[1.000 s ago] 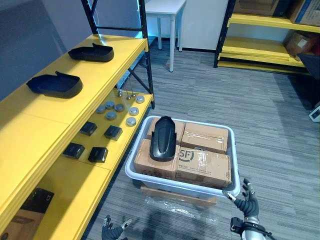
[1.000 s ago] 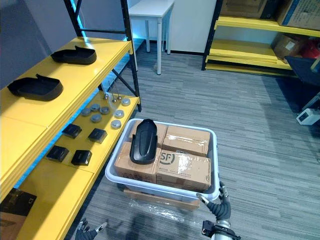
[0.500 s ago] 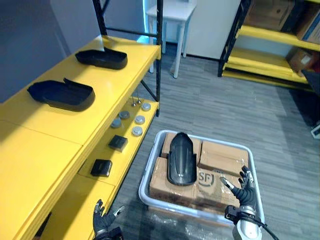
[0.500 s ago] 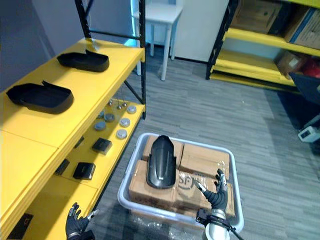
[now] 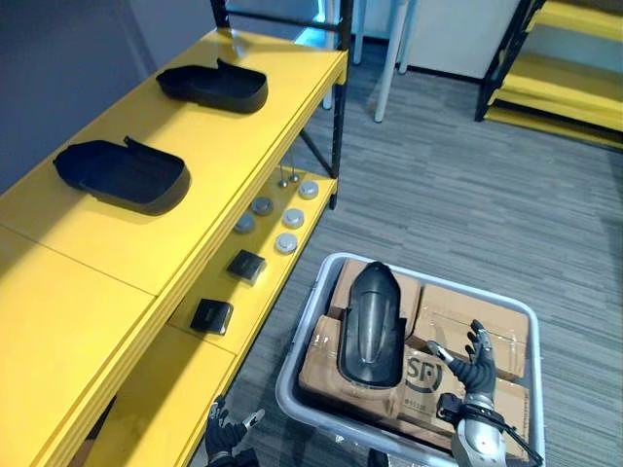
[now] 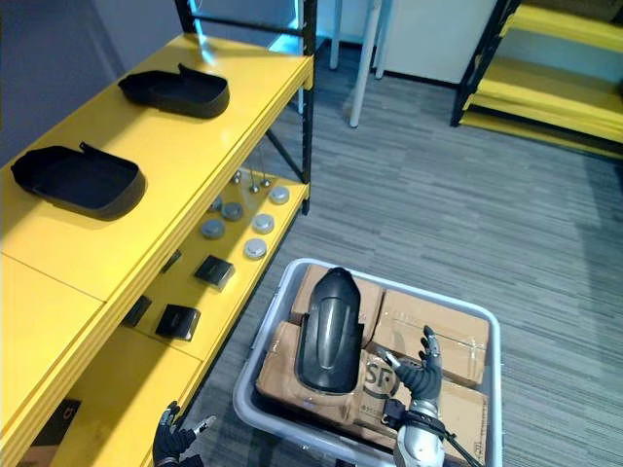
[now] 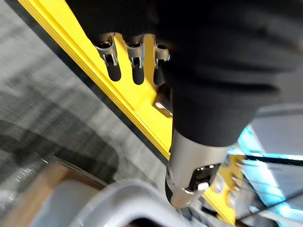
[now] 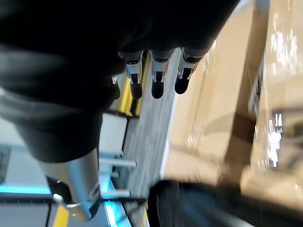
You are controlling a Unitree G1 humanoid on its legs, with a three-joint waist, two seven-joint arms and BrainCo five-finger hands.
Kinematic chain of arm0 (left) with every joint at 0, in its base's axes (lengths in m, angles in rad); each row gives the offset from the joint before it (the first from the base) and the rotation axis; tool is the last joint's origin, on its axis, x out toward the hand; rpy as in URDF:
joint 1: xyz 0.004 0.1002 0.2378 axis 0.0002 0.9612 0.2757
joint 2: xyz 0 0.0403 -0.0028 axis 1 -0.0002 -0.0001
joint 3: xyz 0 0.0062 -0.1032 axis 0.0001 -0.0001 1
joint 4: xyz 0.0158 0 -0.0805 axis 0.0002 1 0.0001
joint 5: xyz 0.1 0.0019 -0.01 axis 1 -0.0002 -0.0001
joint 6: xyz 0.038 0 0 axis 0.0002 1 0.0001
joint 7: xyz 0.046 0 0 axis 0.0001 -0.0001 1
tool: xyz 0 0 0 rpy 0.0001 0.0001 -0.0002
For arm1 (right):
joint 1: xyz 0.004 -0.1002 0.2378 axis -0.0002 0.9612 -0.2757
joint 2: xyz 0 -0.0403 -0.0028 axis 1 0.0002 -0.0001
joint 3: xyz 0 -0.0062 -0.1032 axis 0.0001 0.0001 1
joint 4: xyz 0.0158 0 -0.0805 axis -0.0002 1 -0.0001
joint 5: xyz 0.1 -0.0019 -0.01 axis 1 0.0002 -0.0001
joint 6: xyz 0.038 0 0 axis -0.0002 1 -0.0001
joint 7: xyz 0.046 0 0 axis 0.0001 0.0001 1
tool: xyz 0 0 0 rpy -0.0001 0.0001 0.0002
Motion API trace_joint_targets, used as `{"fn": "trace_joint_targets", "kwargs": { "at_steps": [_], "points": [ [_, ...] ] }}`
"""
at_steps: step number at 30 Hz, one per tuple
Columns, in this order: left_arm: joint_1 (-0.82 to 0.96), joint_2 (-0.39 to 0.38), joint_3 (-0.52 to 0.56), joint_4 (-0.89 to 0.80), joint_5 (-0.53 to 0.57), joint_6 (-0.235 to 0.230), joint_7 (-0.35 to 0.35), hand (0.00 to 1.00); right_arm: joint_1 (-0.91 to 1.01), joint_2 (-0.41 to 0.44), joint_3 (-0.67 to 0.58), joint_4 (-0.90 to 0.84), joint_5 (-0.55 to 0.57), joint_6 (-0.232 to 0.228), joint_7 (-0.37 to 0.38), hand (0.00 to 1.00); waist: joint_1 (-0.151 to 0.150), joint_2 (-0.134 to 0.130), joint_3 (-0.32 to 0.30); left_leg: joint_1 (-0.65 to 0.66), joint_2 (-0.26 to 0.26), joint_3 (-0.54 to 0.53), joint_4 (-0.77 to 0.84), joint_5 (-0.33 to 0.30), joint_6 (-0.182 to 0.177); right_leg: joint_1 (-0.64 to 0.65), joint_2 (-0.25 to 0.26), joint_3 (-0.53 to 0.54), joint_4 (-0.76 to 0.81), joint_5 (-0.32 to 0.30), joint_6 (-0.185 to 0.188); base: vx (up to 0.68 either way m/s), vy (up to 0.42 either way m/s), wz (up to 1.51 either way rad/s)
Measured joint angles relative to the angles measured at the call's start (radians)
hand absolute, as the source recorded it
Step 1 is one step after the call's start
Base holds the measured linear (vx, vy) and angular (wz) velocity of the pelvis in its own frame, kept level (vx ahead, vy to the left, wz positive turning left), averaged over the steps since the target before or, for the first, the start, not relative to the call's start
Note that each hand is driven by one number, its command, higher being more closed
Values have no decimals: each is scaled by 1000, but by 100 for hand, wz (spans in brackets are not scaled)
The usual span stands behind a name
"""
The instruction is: Walk over and take plastic housings, then place them on the shelf
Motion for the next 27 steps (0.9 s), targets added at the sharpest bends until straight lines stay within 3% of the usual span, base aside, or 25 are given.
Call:
{"fn": "trace_joint_targets", "kwargs": {
  "at_steps": [3, 8, 12, 17, 20, 27],
  "points": [
    [-23, 8, -20, 24, -9, -5, 7, 0, -73, -15, 60, 57, -41, 20, -23, 0, 17, 5, 18, -15, -24, -2, 17, 3, 4, 4, -26, -4, -9, 13, 13, -8, 86, 12],
    [-64, 24, -47, 27, -25, -14, 17, 0, -189, -17, 83, 135, -103, 54, -59, 0, 19, 6, 78, -35, -34, -24, 15, 9, 15, -10, -36, -24, -11, 38, 13, -32, 54, 10],
    [-85, 26, -84, 44, -41, -22, 35, 0, -272, -17, 69, 196, -195, 111, -137, 0, 31, 20, 105, -62, -40, -22, 15, 14, 22, -34, -39, -23, -32, 77, 10, -44, 55, -4],
    [-106, 35, -114, 47, -46, -39, 50, 0, -353, -32, 56, 225, -280, 149, -225, 0, 42, 32, 135, -85, -48, -23, 14, 16, 25, -54, -46, -23, -40, 83, 10, -49, 37, 0],
    [-110, 38, -127, 53, -46, -45, 50, 0, -394, -41, 28, 225, -348, 151, -262, 0, 41, 33, 153, -94, -47, -24, 13, 16, 25, -63, -45, -23, -40, 84, 10, -52, 11, -1],
    [-111, 37, -139, 66, -46, -47, 50, 0, -421, -104, 22, 205, -361, 134, -283, 0, 38, 34, 172, -122, -46, -27, 11, 19, 30, -95, -39, -9, -41, 98, 12, -87, 4, -3]
  ]
}}
